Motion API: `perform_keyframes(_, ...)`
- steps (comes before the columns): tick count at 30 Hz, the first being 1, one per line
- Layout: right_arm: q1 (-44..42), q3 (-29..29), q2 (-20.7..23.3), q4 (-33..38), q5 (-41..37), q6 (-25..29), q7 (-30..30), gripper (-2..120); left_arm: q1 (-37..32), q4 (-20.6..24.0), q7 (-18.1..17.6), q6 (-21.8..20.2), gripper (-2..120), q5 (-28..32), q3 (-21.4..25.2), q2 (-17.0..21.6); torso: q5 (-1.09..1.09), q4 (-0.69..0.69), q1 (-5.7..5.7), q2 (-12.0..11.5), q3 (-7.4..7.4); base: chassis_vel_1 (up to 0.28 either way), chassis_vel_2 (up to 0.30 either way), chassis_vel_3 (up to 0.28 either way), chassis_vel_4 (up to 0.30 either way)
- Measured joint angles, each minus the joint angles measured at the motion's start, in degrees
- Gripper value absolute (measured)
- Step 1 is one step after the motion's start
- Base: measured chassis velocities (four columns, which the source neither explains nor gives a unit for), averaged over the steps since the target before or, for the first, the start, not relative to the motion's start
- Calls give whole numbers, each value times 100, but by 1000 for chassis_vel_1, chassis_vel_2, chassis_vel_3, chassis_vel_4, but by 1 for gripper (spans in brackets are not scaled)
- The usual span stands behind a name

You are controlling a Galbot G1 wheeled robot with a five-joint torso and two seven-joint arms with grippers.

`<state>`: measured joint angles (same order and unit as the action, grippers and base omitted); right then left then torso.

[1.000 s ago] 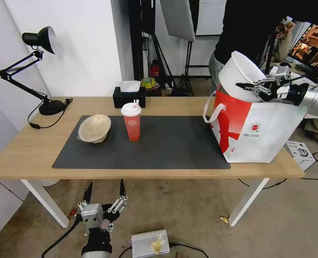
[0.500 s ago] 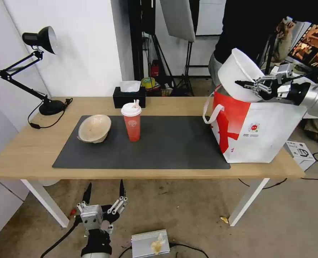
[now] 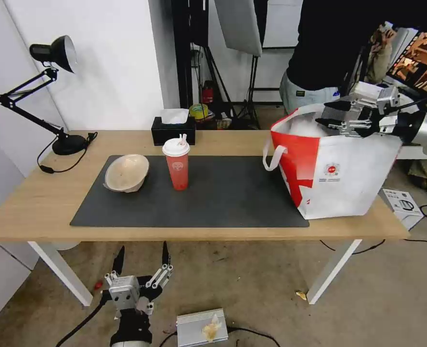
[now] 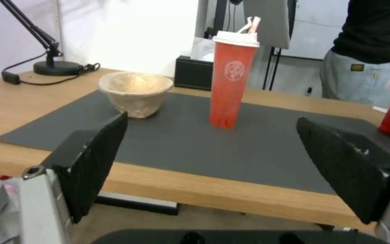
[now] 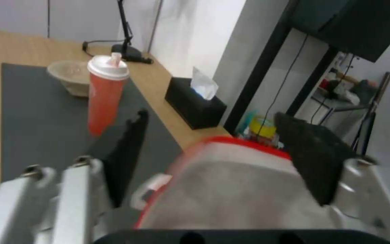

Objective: Pick up the trash from the table and place it into the takeout bag.

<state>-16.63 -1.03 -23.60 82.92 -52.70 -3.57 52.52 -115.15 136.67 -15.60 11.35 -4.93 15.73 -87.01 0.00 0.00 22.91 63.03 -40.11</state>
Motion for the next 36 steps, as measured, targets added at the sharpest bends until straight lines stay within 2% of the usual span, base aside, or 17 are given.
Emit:
perform_keyframes(1, 5, 4, 0, 0, 6, 0, 0, 77, 0, 0, 0, 0, 100, 0, 0, 0, 0, 0, 0, 0, 0, 0, 0, 0, 0)
perform_keyframes(2, 94, 77, -4, -3, 148, 1, 14, 93, -4, 18, 0, 0, 100, -1, 10, 16, 0, 0, 0, 0, 0, 0, 0, 0, 0)
perform_keyframes(3, 94, 77, -4, -3, 148, 1, 14, 93, -4, 18, 0, 0, 100, -1, 10, 16, 0, 0, 0, 0, 0, 0, 0, 0, 0)
perform_keyframes(4, 168, 140, -8, -27, 221, 4, 25, 99, 2, 28, 0, 0, 100, 0, 23, 26, 0, 0, 0, 0, 0, 0, 0, 0, 0)
perform_keyframes(14, 306, 225, -9, -55, 258, 12, 19, 100, 4, 42, 0, 1, 100, 1, 26, 41, 0, 0, 1, 0, 0, 0, 0, 0, 0)
perform_keyframes(23, 15, -128, 45, 104, 179, 79, -164, 100, -12, 70, 0, 1, 100, 1, 35, 48, 0, 0, 0, 0, 0, 0, 0, 0, 0)
perform_keyframes(27, -584, -677, 128, 556, -58, 237, -890, 100, -24, 87, 12, 1, 100, 7, 35, 49, 0, 0, 0, 0, 0, 0, 0, 0, 0)
perform_keyframes(28, -584, -677, 128, 556, -58, 237, -890, 100, -24, 87, 12, 1, 100, 7, 35, 49, 0, 0, 0, 0, 0, 0, 0, 0, 0)
perform_keyframes(32, -1351, -1186, 309, 1302, -263, 539, -1824, 100, 0, 110, 16, 3, 100, 44, 55, 45, 0, -1, 0, 0, 0, 0, 0, 0, 0)
perform_keyframes(33, -1351, -1186, 309, 1302, -263, 539, -1824, 100, 0, 110, 16, 3, 100, 44, 55, 45, 0, -1, 0, 0, 0, 0, 0, 0, 0)
perform_keyframes(36, -1825, -1424, 364, 1946, -369, 751, -2601, 100, 37, 111, 17, 3, 100, 73, 62, 42, -1, 0, 0, 0, 0, 0, 0, 0, 0)
